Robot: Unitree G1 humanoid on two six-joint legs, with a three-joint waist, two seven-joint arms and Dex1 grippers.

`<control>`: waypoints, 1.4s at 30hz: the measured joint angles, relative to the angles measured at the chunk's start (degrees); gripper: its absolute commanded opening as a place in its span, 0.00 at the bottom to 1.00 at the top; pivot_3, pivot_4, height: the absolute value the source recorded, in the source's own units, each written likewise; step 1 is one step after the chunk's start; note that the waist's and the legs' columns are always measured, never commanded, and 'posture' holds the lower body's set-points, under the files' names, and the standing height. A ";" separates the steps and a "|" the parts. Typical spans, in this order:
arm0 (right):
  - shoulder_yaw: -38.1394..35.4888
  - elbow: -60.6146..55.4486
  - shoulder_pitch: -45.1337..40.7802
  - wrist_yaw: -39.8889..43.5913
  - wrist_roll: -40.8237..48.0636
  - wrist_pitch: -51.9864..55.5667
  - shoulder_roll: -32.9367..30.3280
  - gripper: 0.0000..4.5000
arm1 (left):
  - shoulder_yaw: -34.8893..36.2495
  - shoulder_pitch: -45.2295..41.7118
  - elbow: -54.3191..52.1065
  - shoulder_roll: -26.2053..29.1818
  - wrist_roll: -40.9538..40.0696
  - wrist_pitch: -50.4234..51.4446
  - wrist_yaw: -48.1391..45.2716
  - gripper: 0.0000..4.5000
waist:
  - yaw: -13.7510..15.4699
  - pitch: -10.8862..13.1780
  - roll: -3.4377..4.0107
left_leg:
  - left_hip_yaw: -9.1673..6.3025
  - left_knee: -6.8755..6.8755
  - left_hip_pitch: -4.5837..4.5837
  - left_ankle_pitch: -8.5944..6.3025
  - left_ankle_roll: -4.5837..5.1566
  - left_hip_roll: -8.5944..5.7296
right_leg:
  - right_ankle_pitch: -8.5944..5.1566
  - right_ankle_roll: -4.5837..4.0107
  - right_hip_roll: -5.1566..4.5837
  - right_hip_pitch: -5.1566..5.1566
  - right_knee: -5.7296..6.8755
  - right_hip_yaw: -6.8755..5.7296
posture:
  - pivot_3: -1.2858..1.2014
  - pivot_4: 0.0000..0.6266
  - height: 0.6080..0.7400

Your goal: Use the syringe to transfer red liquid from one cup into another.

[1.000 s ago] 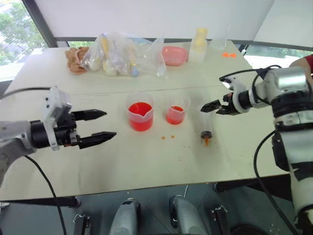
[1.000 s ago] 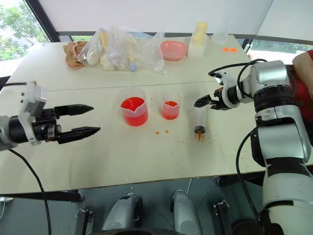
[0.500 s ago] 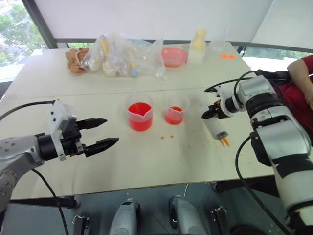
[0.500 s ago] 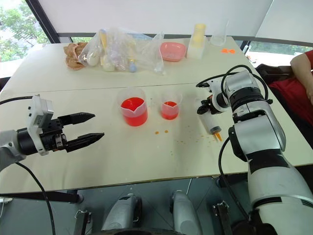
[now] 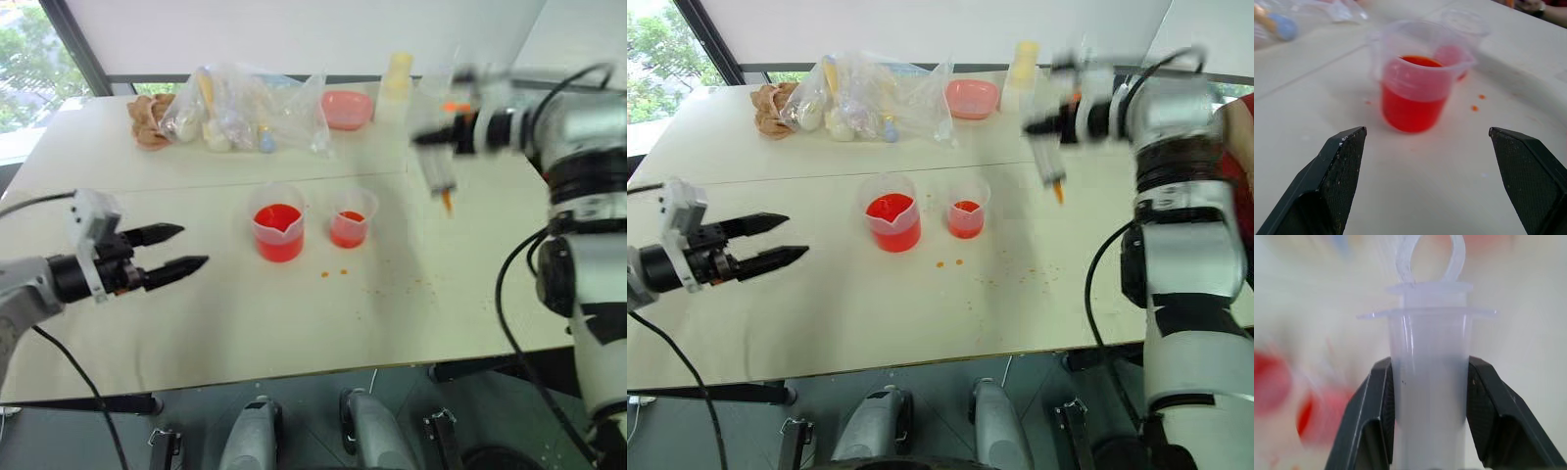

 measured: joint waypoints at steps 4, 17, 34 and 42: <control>-2.29 -21.24 9.62 -6.53 4.06 -7.80 11.90 0.31 | -4.63 -8.46 6.53 -2.81 4.91 -4.60 0.94 0.94 | 0.17 -0.27 -0.42 | -0.04 -0.25 0.42 0.01 -0.01 0.00 | -0.01 -0.02 -0.03 0.28 0.15 -0.03 | 0.52 0.24 1.00; 0.54 -28.67 23.76 -17.49 11.09 -13.45 30.96 0.31 | -7.56 -20.56 10.92 -1.53 9.37 -5.99 -0.47 0.94 | 0.39 -0.26 -0.46 | -0.08 -0.10 -0.13 0.23 -0.38 -0.09 | 0.00 -0.03 -0.14 -0.30 0.50 -0.03 | 0.52 0.24 1.00; 8.51 -14.93 31.69 -15.36 5.96 -32.56 37.86 0.31 | -12.60 -34.51 12.11 -9.38 11.17 -8.47 1.56 0.94 | 0.32 -0.27 -0.48 | -0.13 -0.08 -0.07 0.25 -0.41 -0.09 | 0.00 -0.02 -0.10 -0.24 0.54 -0.03 | 0.52 0.24 1.00; 9.73 -12.86 32.64 -15.80 3.99 -35.47 38.12 0.31 | -17.69 -40.75 21.08 -14.02 17.56 -16.59 -0.21 0.94 | 0.32 -0.26 -0.47 | -0.14 -0.08 -0.08 0.27 -0.43 -0.09 | 0.00 -0.02 -0.09 -0.25 0.56 -0.04 | 0.52 0.24 1.00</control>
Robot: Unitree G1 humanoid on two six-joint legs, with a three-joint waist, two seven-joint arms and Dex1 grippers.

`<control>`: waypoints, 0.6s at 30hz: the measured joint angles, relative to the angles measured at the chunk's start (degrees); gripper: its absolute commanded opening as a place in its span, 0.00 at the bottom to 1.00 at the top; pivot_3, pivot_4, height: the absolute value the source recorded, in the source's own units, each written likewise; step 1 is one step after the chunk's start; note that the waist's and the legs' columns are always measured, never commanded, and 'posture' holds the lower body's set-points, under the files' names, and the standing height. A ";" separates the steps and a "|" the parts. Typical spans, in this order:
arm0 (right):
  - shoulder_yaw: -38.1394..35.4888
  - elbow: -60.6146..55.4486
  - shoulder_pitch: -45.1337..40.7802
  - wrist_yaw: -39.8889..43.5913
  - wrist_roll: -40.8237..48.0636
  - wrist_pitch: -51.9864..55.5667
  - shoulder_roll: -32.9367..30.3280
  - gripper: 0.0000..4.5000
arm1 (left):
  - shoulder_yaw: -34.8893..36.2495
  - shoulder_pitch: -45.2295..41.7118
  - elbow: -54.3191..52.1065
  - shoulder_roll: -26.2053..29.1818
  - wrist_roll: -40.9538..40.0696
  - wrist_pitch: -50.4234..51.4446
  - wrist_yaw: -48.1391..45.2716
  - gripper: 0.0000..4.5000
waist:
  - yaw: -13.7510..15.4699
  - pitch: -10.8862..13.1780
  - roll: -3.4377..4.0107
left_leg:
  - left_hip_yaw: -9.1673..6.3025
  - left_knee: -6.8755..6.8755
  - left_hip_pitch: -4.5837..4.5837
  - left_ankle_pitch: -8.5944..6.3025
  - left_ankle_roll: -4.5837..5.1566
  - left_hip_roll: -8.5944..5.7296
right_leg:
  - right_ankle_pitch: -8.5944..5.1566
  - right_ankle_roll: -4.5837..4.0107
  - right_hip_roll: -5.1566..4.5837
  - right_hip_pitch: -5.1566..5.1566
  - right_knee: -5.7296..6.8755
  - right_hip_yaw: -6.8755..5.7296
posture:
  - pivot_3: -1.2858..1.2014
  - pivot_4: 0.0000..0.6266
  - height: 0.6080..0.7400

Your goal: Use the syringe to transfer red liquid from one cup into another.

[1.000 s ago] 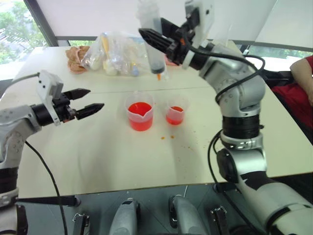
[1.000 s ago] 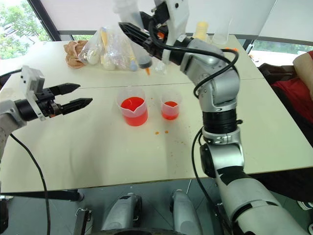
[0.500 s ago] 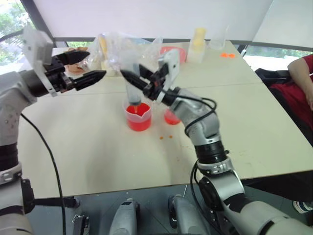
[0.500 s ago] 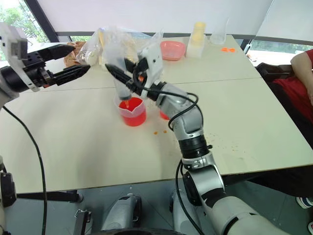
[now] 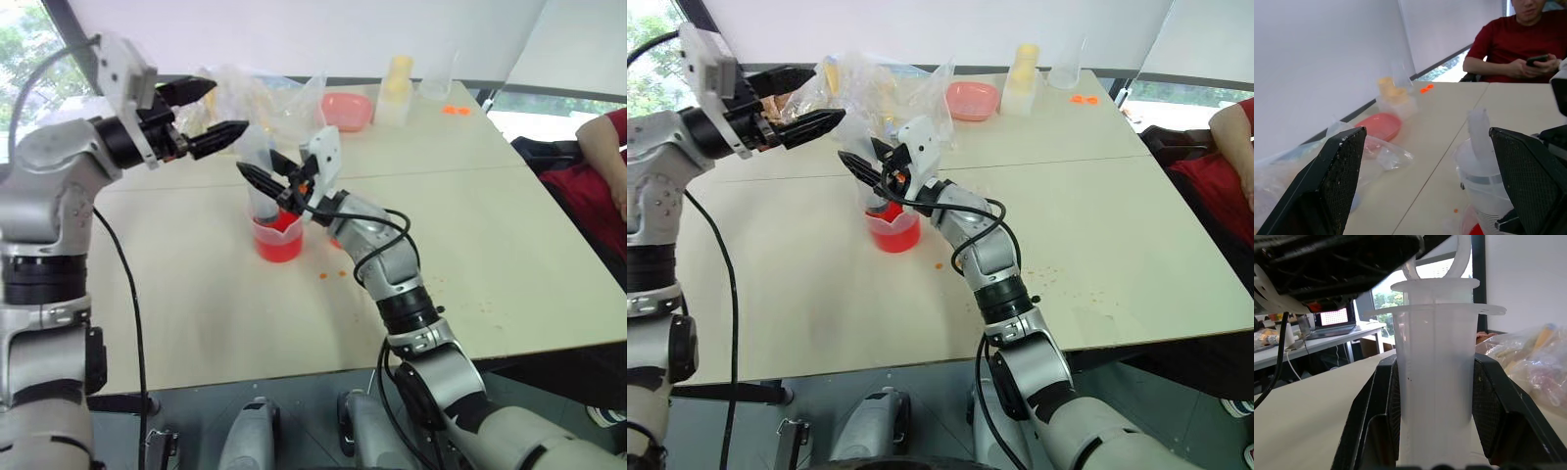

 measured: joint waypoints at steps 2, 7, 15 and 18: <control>-0.04 0.38 0.53 -0.27 -0.13 -0.04 0.00 0.31 | -1.33 -0.85 1.61 -0.32 1.84 -1.81 -0.63 0.94 | -0.06 0.00 0.00 | 0.01 0.00 0.00 0.00 0.00 0.00 | 0.00 0.00 0.00 0.00 0.00 0.01 | 0.52 0.24 1.00; -0.07 0.80 0.98 -1.10 -0.68 -0.05 -0.01 0.31 | -2.87 -2.40 5.15 -1.79 4.79 -5.57 -1.04 0.94 | -0.08 0.00 0.00 | 0.00 0.00 0.00 0.00 0.00 0.00 | 0.00 0.00 0.00 -0.01 0.01 0.01 | 0.52 0.24 1.00; -0.59 0.85 1.90 -2.21 -1.23 -0.06 0.01 0.31 | -5.59 -5.16 8.37 -3.48 10.05 -9.57 -0.96 0.88 | 0.00 0.00 0.00 | 0.00 0.01 -0.01 0.00 0.00 0.00 | 0.00 0.00 -0.01 0.00 0.02 0.01 | 0.52 0.24 1.00; -0.83 0.85 1.90 -2.29 -1.24 -0.25 0.07 0.31 | -5.65 -5.23 8.28 -4.06 10.03 -9.57 -2.17 0.65 | -0.05 0.00 0.00 | 0.00 0.00 0.00 0.00 0.00 0.00 | 0.00 0.00 0.00 -0.01 0.02 0.01 | 0.52 0.24 1.00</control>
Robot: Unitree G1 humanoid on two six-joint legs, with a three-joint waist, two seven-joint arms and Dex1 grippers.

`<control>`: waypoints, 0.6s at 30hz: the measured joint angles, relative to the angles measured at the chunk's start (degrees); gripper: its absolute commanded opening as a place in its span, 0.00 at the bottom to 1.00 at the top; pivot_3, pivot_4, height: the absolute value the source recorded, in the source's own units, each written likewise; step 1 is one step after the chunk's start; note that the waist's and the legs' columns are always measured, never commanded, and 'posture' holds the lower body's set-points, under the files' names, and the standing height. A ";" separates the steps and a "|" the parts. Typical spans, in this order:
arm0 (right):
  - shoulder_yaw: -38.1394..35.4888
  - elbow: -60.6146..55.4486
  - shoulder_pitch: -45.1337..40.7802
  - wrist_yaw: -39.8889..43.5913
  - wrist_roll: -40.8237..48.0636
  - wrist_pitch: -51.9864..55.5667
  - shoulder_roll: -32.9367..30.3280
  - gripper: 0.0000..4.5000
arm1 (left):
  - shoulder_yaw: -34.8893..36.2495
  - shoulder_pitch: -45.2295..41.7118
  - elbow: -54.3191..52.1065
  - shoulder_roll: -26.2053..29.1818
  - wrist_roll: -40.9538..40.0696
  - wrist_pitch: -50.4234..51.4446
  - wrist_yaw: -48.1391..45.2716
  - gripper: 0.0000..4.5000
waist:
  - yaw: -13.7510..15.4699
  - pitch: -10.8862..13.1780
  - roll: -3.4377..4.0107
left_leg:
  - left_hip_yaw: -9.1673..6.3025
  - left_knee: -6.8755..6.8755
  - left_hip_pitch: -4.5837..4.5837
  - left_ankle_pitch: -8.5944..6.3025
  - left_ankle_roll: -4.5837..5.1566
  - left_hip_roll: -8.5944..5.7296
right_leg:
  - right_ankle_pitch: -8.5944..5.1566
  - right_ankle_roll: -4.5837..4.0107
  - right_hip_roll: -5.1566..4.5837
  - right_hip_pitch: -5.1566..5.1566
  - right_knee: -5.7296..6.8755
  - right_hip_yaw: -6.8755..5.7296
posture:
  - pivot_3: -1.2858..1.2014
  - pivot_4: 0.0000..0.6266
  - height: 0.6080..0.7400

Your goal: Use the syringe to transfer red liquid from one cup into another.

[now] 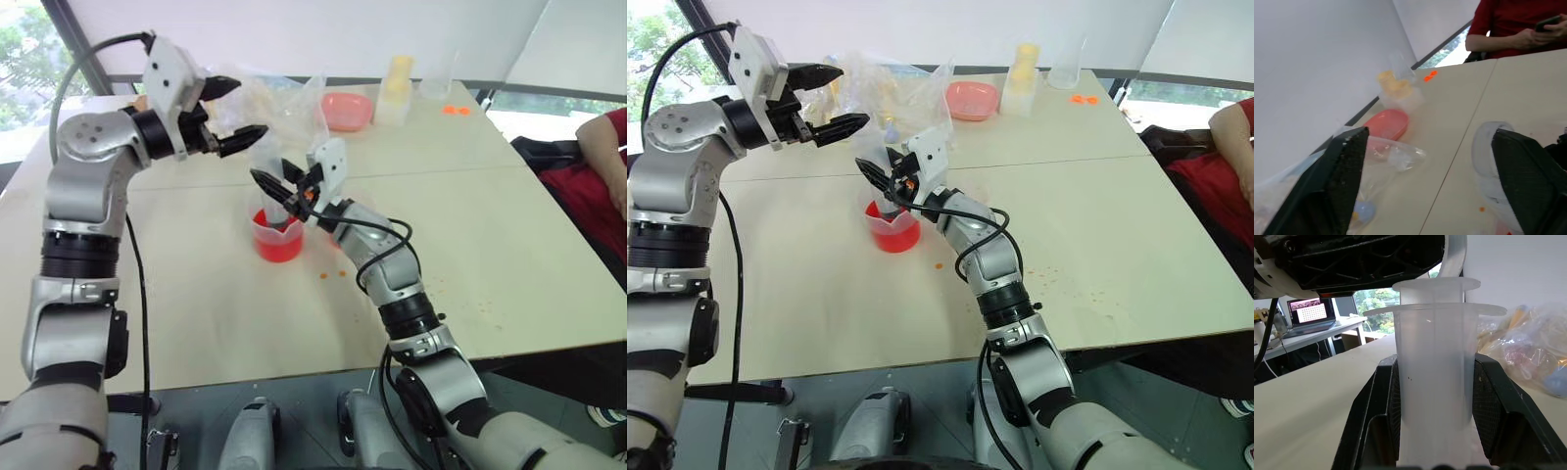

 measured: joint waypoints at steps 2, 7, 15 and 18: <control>-0.33 0.00 -0.01 -0.35 -0.04 -0.19 0.13 0.31 | -0.03 -0.01 -0.07 -0.95 -0.01 0.00 -0.36 0.44 | 0.03 0.00 0.00 | 0.00 0.00 0.00 0.00 0.00 0.00 | 0.00 0.00 0.00 0.00 0.00 0.00 | 0.52 0.24 1.00; -0.68 -0.01 0.30 -0.83 -0.46 -1.03 0.43 0.31 | -0.12 -0.40 -0.11 -1.80 -0.54 0.49 -1.28 0.35 | -0.04 0.00 0.00 | -0.01 0.00 0.00 0.00 0.00 0.00 | 0.00 0.00 0.00 0.00 0.00 0.00 | 0.52 0.24 1.00; -0.94 -0.01 1.29 -1.56 -0.61 -3.33 1.86 0.31 | 0.07 -2.17 0.92 -2.07 -0.59 0.40 -1.60 0.35 | -0.01 0.00 0.00 | -0.01 0.01 0.00 0.00 0.00 0.00 | 0.00 0.00 0.00 0.00 0.01 0.00 | 0.52 0.24 1.00; -0.94 0.06 1.51 -2.19 -0.70 -4.41 2.45 0.31 | 0.05 -3.64 2.45 -2.09 -0.38 -0.21 -2.18 0.35 | 0.00 0.00 0.00 | -0.01 0.01 0.00 0.00 0.00 0.00 | 0.00 0.00 0.00 0.00 0.00 0.00 | 0.52 0.24 1.00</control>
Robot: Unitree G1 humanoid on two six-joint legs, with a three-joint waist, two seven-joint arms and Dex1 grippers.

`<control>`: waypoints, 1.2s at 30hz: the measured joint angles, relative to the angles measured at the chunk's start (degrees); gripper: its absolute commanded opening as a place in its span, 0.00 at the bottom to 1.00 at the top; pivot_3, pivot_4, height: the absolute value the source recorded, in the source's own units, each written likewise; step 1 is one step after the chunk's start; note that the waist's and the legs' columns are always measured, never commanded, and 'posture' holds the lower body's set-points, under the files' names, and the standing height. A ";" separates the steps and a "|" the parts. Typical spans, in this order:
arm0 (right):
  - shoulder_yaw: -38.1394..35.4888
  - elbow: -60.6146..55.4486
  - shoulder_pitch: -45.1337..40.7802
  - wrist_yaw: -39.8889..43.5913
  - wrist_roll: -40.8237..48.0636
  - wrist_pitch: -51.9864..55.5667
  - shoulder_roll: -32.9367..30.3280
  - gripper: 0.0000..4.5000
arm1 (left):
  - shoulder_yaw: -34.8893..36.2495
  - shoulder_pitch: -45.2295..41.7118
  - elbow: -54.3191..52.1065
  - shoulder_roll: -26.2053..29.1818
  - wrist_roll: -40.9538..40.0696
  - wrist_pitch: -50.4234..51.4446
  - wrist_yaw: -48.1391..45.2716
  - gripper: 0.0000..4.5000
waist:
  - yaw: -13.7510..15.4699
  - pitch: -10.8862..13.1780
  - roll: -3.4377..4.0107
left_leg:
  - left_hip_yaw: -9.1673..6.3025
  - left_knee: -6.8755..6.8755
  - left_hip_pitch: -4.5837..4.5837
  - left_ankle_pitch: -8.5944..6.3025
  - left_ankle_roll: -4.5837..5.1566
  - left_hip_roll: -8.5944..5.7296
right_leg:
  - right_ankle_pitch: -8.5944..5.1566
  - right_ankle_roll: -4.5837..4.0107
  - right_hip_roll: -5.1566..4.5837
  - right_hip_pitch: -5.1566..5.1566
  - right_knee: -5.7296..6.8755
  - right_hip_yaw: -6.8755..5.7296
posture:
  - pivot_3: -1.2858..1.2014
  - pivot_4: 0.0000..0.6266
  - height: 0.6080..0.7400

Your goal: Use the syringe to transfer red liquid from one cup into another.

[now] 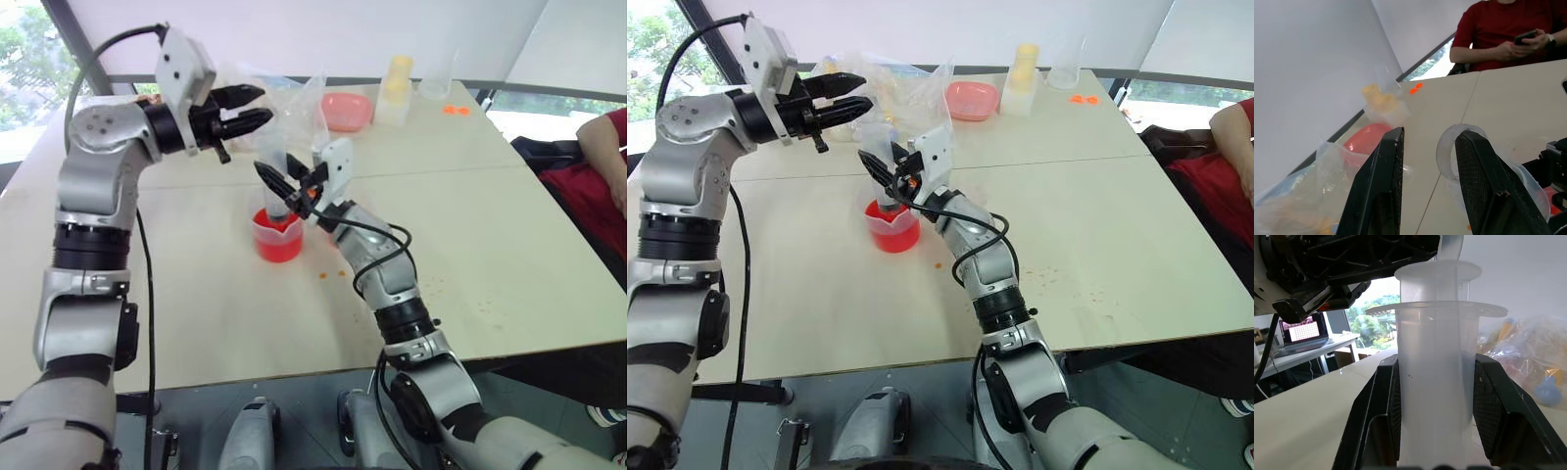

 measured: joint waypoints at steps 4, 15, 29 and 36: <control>0.00 0.79 0.54 -0.08 -0.30 -1.14 0.53 0.31 | -0.04 -0.95 2.19 -0.14 0.70 -1.85 -0.55 0.35 | 0.00 0.00 0.00 | 0.00 0.00 0.00 0.00 0.00 0.00 | 0.00 0.00 0.00 0.00 0.00 0.00 | 0.52 0.24 1.00; 0.05 2.43 1.83 -0.06 -1.28 -2.84 1.24 0.31 | -0.08 -1.69 4.64 -0.48 1.68 -3.51 -0.91 0.35 | -0.01 0.00 0.00 | 0.00 0.00 0.00 0.00 0.00 0.00 | 0.00 0.00 0.00 0.00 0.01 0.00 | 0.52 0.24 1.00; 1.31 -7.20 0.14 1.63 -0.60 7.02 -0.90 0.31 | 7.47 1.33 -3.42 3.46 -4.59 5.88 -0.87 0.98 | -1.31 0.00 0.00 | -0.09 0.00 0.00 0.00 0.00 0.01 | 0.00 0.00 0.01 0.00 0.06 -0.02 | 0.52 0.24 1.00; -1.25 -13.80 -2.49 -0.88 2.55 11.42 -1.48 0.31 | 14.60 18.49 -16.59 10.89 -19.01 26.84 -3.90 0.98 | -2.17 0.00 0.01 | -0.17 -0.03 0.02 0.00 0.00 0.03 | 0.00 -0.01 0.02 -0.01 0.08 -0.05 | 0.52 0.24 1.00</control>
